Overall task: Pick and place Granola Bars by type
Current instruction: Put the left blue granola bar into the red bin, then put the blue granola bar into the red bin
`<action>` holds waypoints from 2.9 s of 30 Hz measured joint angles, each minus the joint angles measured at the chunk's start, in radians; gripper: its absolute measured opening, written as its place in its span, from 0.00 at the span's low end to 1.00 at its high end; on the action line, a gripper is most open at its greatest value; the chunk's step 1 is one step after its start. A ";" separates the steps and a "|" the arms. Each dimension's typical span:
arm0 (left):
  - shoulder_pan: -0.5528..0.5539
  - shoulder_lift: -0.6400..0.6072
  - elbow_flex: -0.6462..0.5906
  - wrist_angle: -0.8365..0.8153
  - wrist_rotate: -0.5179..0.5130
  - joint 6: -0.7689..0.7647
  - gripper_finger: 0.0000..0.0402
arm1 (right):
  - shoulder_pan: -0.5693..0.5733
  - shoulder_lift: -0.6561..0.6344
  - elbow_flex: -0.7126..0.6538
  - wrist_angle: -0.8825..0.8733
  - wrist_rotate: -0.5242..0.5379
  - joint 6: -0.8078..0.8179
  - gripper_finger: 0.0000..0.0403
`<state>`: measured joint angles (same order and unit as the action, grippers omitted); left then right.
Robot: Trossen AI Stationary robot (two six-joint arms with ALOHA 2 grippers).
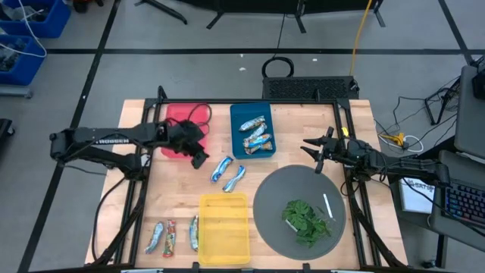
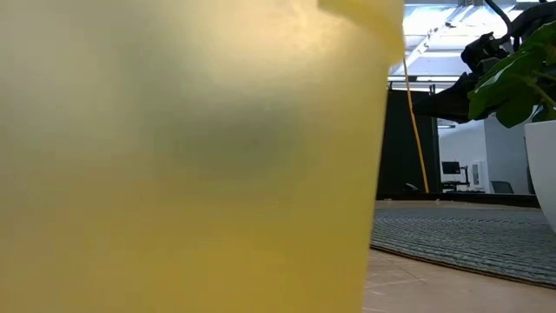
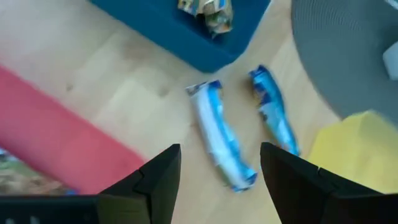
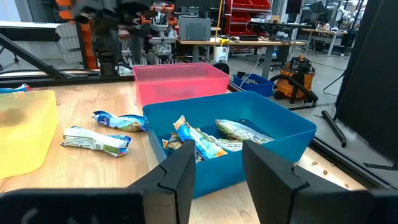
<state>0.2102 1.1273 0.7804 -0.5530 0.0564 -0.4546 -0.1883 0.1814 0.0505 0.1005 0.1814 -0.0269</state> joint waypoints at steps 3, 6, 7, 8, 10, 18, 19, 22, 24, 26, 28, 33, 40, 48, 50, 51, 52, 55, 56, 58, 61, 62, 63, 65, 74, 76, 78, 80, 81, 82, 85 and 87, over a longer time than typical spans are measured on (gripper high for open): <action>-0.053 0.073 0.042 -0.001 -0.018 -0.109 0.56 | 0.000 0.000 0.000 0.000 0.000 0.000 0.31; -0.104 0.202 0.072 0.016 -0.017 -0.120 0.56 | 0.000 0.000 0.000 0.000 0.000 0.000 0.31; -0.119 0.251 0.079 0.024 -0.016 -0.106 0.56 | 0.000 0.000 0.000 0.000 0.000 0.000 0.31; -0.130 0.302 0.092 0.035 -0.015 -0.090 0.56 | 0.000 0.000 0.000 0.000 0.000 0.000 0.31; -0.134 0.386 0.124 0.053 -0.018 -0.061 0.56 | 0.000 0.000 0.000 0.000 0.000 0.000 0.31; -0.130 0.549 0.217 0.092 -0.086 -0.012 0.56 | 0.000 0.000 0.000 0.000 0.000 0.000 0.31; -0.127 0.562 0.218 0.089 -0.091 -0.012 0.56 | 0.000 0.000 0.000 0.000 0.000 0.000 0.31; -0.118 0.592 0.218 0.079 -0.112 -0.017 0.56 | 0.000 0.000 0.000 0.000 0.000 0.000 0.31; -0.111 0.603 0.218 0.081 -0.112 -0.019 0.56 | 0.000 0.000 0.000 0.000 0.000 0.000 0.31; -0.107 0.614 0.219 0.079 -0.112 -0.019 0.56 | 0.000 0.000 0.000 0.000 0.000 0.000 0.31; -0.101 0.628 0.219 0.077 -0.119 -0.019 0.56 | 0.000 0.000 0.000 0.000 0.000 0.000 0.31; -0.093 0.647 0.218 0.049 -0.127 0.001 0.44 | 0.000 0.000 0.000 0.000 0.000 0.000 0.31; -0.098 0.582 0.218 0.051 -0.117 0.033 0.05 | 0.000 0.000 0.000 0.000 0.000 0.000 0.31; -0.106 0.305 0.218 -0.115 -0.333 0.054 0.03 | 0.000 0.001 0.000 0.000 0.000 0.000 0.31; -0.089 0.225 0.218 -0.191 -0.413 0.041 0.03 | 0.000 0.002 0.000 0.000 0.000 0.000 0.31; -0.077 0.186 0.218 -0.233 -0.452 0.032 0.03 | 0.000 0.002 0.000 0.000 0.000 0.000 0.31; -0.061 0.150 0.218 -0.272 -0.491 0.026 0.03 | 0.000 0.003 0.000 0.000 0.000 0.000 0.31; 0.021 0.059 0.218 -0.366 -0.561 0.012 0.03 | 0.000 0.003 0.000 0.000 0.000 0.000 0.31; 0.059 0.038 0.214 -0.380 -0.568 0.008 0.03 | 0.000 0.003 0.000 0.000 0.000 0.000 0.31; 0.141 0.005 0.188 -0.371 -0.570 0.009 0.03 | 0.000 0.003 0.000 0.000 0.000 0.000 0.31; 0.273 -0.010 0.116 -0.321 -0.533 0.028 0.03 | 0.000 0.003 0.000 0.000 0.000 0.000 0.31; 0.315 -0.009 0.081 -0.287 -0.498 0.037 0.03 | 0.000 0.003 0.000 0.000 0.000 0.000 0.31; 0.354 -0.007 0.041 -0.249 -0.454 0.054 0.03 | 0.000 0.003 0.000 0.000 0.000 0.000 0.31; 0.421 0.004 -0.038 -0.153 -0.349 0.095 0.03 | 0.000 0.003 0.000 0.000 0.000 0.000 0.31; 0.576 0.031 -0.194 -0.001 -0.187 0.148 0.21 | 0.000 0.003 0.000 0.000 0.000 0.000 0.31; 0.573 0.030 -0.193 -0.002 -0.188 0.180 0.27 | 0.000 0.003 0.000 0.000 0.000 0.000 0.31; 0.562 0.031 -0.183 -0.004 -0.186 0.199 0.32 | 0.000 0.003 0.000 0.000 0.000 0.000 0.31; 0.538 0.030 -0.163 -0.001 -0.146 0.203 0.37 | 0.000 0.003 0.000 0.000 0.000 0.000 0.31; 0.522 0.024 -0.151 0.003 -0.106 0.212 0.40 | 0.000 0.003 0.000 0.000 0.000 0.000 0.31; 0.499 0.015 -0.140 0.011 -0.061 0.224 0.42 | 0.000 0.003 0.000 0.000 0.000 0.000 0.31; 0.395 -0.011 -0.099 0.063 0.058 0.233 0.45 | 0.000 0.003 0.000 0.000 0.000 0.000 0.31; 0.293 -0.017 -0.068 0.083 0.075 0.199 0.45 | 0.000 0.003 0.000 0.000 0.000 0.000 0.31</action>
<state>0.5028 1.1104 0.7127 -0.4697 0.1316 -0.2555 -0.1883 0.1844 0.0505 0.1005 0.1814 -0.0266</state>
